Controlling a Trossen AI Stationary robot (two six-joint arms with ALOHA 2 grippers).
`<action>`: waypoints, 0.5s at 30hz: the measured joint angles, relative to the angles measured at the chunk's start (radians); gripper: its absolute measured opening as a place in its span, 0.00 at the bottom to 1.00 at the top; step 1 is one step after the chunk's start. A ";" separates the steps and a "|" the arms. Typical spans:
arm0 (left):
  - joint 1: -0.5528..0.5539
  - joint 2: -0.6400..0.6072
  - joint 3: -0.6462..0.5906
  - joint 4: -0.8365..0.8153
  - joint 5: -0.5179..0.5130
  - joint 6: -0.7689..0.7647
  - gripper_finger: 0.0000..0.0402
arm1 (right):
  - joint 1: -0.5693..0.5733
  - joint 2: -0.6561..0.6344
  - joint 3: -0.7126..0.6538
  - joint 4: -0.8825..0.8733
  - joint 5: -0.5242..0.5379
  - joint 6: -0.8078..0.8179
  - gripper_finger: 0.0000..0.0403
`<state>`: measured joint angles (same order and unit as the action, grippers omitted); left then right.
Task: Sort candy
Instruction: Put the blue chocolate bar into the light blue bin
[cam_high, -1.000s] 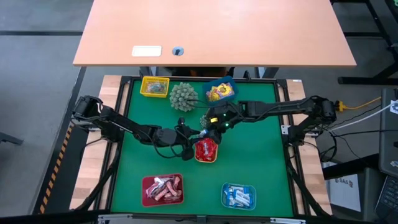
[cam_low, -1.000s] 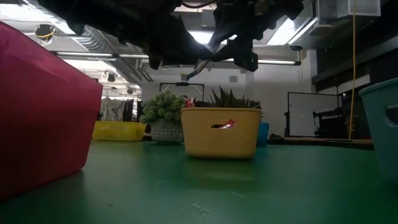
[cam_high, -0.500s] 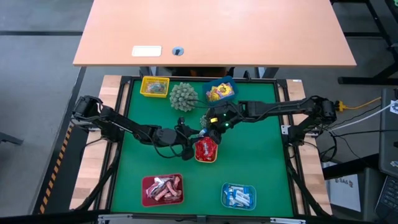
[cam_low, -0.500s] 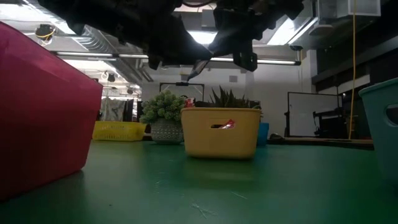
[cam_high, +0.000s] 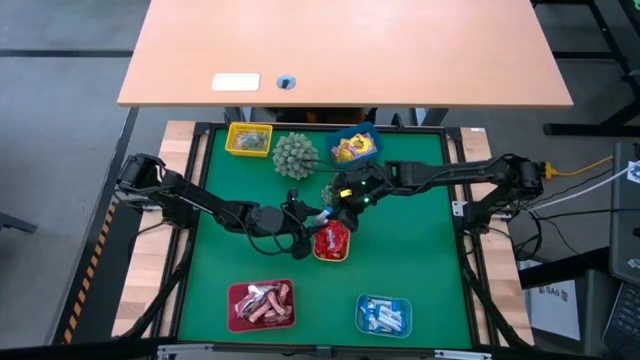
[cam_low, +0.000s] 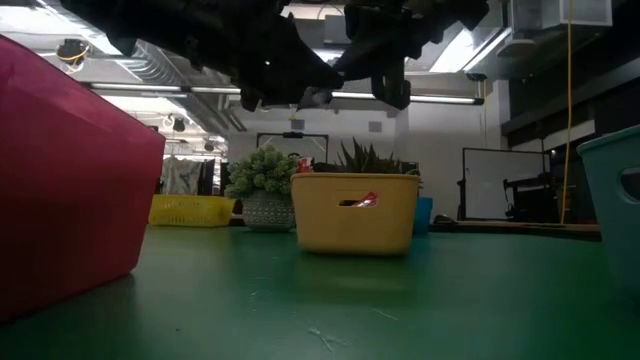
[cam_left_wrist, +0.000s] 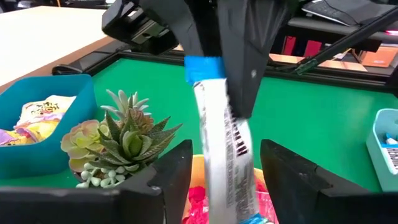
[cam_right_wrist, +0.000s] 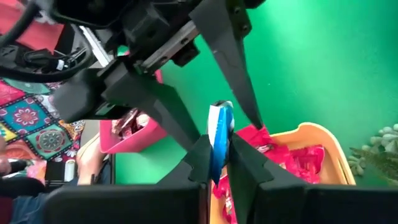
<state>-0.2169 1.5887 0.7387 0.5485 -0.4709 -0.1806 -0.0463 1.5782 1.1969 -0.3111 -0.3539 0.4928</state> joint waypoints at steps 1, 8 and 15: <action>0.000 0.000 0.000 0.003 -0.001 0.000 0.44 | 0.000 -0.007 0.000 -0.005 -0.004 -0.001 0.08; 0.000 0.000 0.000 0.009 -0.003 0.007 0.44 | 0.000 -0.073 0.000 -0.102 -0.005 -0.004 0.07; 0.000 0.000 0.000 0.010 -0.006 0.008 0.44 | 0.001 -0.146 0.001 -0.256 0.003 -0.003 0.07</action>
<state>-0.2169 1.5887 0.7387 0.5587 -0.4774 -0.1730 -0.0452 1.4325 1.1976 -0.5673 -0.3508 0.4902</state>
